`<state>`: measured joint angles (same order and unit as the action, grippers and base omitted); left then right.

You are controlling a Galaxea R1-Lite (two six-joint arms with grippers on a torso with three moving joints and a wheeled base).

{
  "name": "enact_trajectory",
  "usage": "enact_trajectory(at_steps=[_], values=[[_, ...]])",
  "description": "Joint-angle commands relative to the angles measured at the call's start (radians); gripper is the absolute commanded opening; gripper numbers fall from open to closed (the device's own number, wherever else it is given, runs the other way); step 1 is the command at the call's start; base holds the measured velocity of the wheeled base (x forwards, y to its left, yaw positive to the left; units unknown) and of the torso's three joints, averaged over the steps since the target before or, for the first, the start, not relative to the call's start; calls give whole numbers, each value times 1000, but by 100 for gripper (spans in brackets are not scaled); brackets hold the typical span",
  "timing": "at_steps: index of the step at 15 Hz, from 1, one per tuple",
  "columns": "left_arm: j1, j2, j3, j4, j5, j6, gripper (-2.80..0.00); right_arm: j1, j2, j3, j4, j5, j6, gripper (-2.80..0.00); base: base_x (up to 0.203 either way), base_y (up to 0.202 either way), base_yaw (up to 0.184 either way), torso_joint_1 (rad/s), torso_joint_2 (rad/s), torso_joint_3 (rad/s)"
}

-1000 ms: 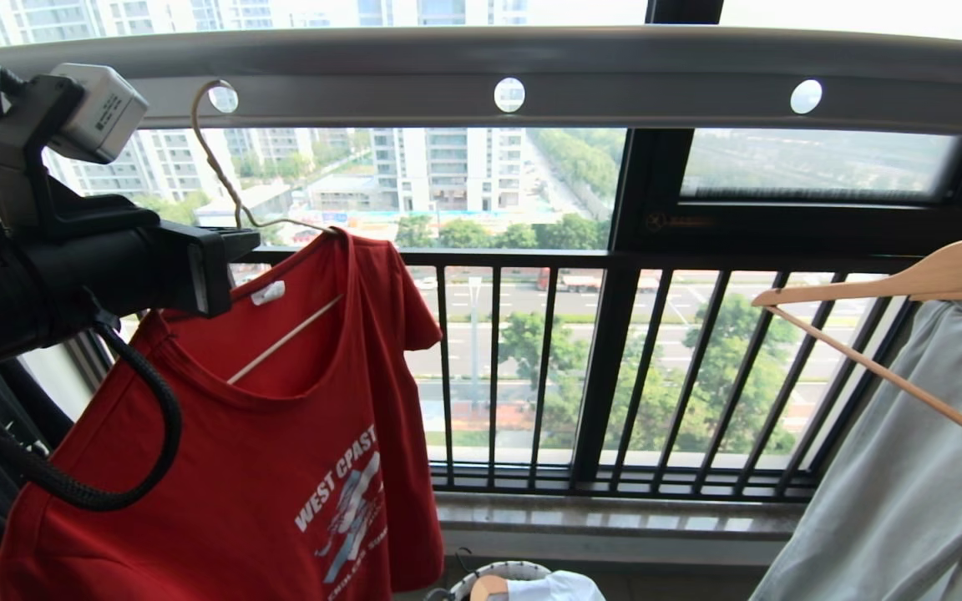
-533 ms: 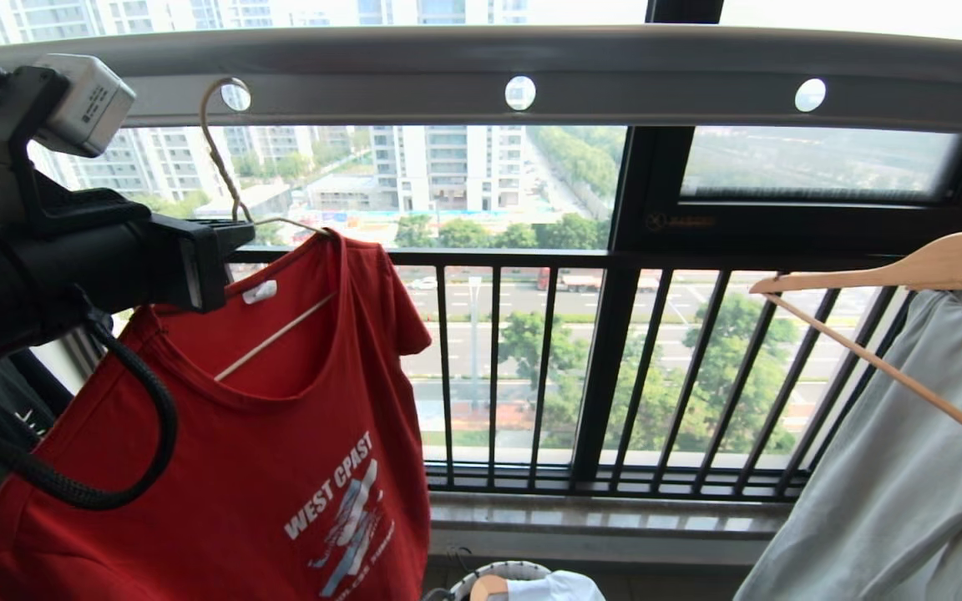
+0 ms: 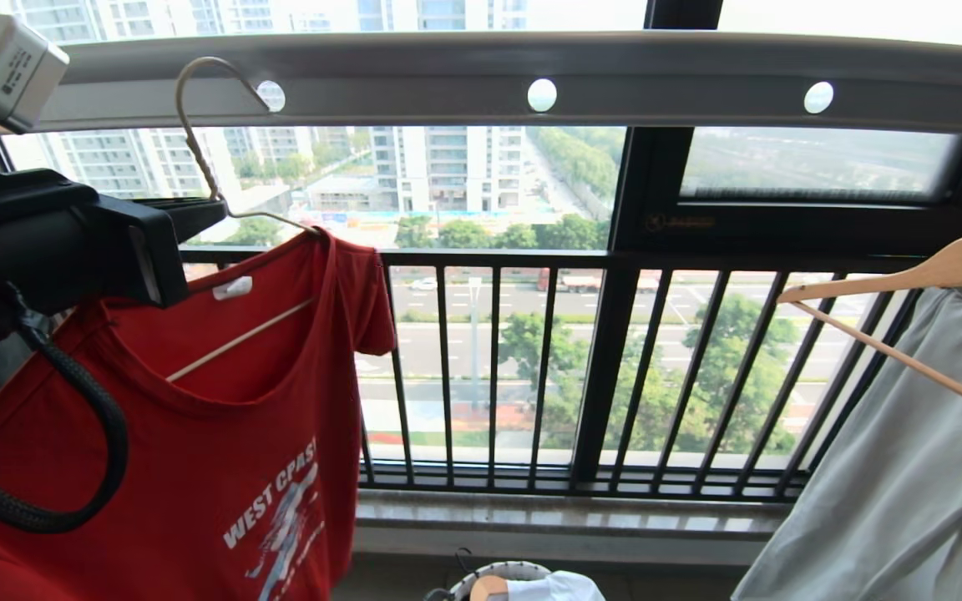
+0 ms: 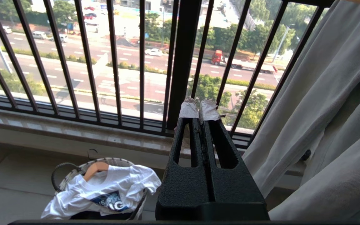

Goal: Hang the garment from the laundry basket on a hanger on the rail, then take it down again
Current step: Take the clothes off the clothes rack

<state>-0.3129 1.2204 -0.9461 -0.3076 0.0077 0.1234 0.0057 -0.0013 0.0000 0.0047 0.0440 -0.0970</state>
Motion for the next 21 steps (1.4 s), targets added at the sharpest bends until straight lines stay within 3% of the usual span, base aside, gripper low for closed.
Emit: enact_trajectory(at_steps=[1,9,14,16,19,21], values=[[0,-3,29,4,0,-3,-280,0,0,0,0,0,0,-280,0,0,0,0,0,0],[0,-119,-26,20,-3,-2,-280,0,0,0,0,0,-1,-280,0,0,0,0,0,0],[-11,-261,-17,349,-9,-11,-280,0,0,0,-3,0,-2,-280,0,0,0,0,0,0],[-42,-294,24,380,-9,-21,-280,0,0,-26,2,10,-24,-280,0,0,0,0,0,0],[-54,-307,60,380,-34,-46,-280,0,96,-210,77,78,-7,-280,0,0,0,0,0,0],[-76,-308,66,379,-70,-82,-280,0,237,-303,104,186,11,-280,0,0,0,0,0,0]])
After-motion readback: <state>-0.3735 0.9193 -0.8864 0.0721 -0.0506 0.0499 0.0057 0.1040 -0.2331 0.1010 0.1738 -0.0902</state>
